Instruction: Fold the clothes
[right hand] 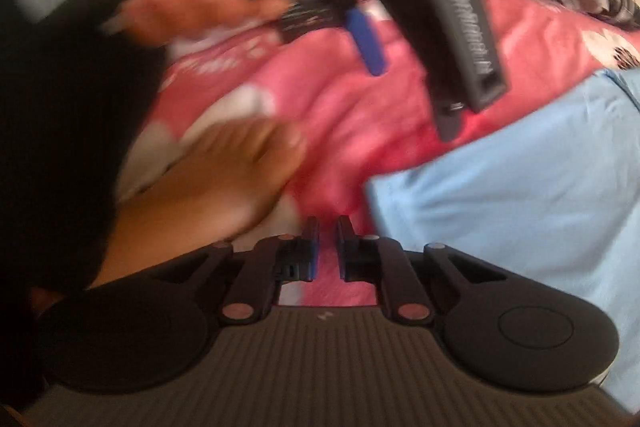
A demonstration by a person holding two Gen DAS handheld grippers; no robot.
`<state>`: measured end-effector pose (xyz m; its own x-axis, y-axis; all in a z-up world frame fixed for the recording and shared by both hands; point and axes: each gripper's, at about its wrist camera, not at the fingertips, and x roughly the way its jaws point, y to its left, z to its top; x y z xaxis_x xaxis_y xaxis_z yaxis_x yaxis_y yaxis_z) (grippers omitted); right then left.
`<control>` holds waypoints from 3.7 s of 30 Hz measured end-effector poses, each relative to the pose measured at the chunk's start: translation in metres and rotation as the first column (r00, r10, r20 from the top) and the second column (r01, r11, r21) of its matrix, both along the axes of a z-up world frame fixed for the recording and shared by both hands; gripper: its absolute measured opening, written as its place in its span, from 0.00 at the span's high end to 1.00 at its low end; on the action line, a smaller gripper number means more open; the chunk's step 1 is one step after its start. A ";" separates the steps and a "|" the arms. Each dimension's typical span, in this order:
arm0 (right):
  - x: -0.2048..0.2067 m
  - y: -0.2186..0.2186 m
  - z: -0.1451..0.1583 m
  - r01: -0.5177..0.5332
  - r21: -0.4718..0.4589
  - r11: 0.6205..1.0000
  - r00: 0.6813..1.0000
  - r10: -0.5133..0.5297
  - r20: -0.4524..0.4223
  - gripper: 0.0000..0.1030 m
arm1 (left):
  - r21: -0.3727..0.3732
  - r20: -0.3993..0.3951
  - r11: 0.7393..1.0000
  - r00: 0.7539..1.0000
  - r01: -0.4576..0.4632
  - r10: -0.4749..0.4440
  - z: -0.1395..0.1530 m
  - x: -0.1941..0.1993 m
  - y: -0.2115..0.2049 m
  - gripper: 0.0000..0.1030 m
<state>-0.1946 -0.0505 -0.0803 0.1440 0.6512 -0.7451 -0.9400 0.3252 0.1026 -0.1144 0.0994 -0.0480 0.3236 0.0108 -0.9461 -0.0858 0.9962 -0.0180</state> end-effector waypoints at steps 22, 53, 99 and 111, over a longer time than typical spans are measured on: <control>0.071 -0.161 0.022 0.822 -0.026 0.569 0.566 -0.821 -0.081 0.44 | 0.020 0.235 0.984 0.956 0.176 -0.176 0.033 -0.012 -0.077 0.09; 0.081 -0.159 0.018 0.925 -0.078 0.372 0.378 -0.919 0.107 0.09 | 0.104 0.095 0.974 0.973 0.202 -0.212 0.017 -0.006 -0.094 0.09; 0.062 -0.143 0.033 0.892 0.083 0.445 0.413 -0.875 0.252 0.01 | 0.206 0.168 0.958 0.958 0.198 -0.234 0.032 -0.009 -0.099 0.05; 0.057 -0.140 0.043 0.843 0.128 0.523 0.510 -0.852 0.118 0.01 | 0.062 0.045 0.984 0.984 0.167 -0.170 0.006 -0.008 -0.068 0.03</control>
<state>-0.1375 -0.1910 -0.0375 0.7495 0.1920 -0.6335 -0.2231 0.9743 0.0313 -0.1224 0.0310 -0.0423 0.3718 0.0064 -0.9283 0.0828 0.9958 0.0400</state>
